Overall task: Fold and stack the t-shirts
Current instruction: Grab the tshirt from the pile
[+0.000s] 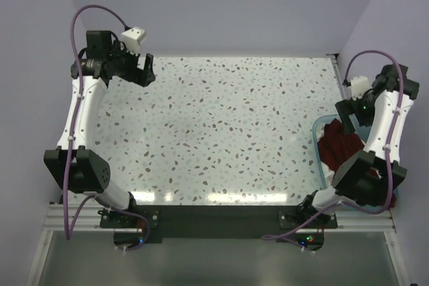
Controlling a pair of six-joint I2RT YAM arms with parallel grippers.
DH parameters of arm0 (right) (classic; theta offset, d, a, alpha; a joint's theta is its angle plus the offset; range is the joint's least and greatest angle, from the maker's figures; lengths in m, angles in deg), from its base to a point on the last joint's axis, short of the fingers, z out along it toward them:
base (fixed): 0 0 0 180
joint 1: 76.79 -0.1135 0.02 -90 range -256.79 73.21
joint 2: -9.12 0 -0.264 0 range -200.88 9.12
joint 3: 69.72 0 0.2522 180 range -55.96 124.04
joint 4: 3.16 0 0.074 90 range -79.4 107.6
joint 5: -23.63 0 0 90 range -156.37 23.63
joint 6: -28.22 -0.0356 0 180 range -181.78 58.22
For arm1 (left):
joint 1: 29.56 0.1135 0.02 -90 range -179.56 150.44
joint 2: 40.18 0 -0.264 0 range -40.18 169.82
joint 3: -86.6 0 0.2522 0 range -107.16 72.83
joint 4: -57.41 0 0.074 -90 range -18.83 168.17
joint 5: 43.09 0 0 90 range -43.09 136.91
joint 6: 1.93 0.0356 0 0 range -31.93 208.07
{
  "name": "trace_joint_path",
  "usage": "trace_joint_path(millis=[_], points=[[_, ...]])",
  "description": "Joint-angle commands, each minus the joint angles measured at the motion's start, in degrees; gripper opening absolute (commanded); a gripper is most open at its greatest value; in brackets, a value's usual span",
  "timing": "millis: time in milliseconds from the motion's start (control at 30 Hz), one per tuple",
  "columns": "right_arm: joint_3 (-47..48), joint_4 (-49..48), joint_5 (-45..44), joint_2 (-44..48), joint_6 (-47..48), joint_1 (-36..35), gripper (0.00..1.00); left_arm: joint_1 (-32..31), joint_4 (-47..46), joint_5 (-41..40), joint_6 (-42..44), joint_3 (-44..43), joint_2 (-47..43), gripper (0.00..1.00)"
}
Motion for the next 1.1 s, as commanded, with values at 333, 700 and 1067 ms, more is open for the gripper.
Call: trace_joint_path(millis=[333, 700, 1067], points=[[-13.8, 0.6, -5.5, -5.3, 6.9, 6.1, 0.99, -1.0, 2.9, 0.8, 1.9, -4.7, 2.2, 1.0], [-19.8, -9.5, -8.3, -11.0, 4.9, 6.1, 0.98, -1.0, 3.0, 0.3, 2.4, -4.0, 2.0, 1.0], [-16.4, -7.5, -9.3, -8.6, 5.7, 6.2, 0.0, -1.0, 2.2, -0.2, 1.0, -4.3, 2.4, 1.0]])
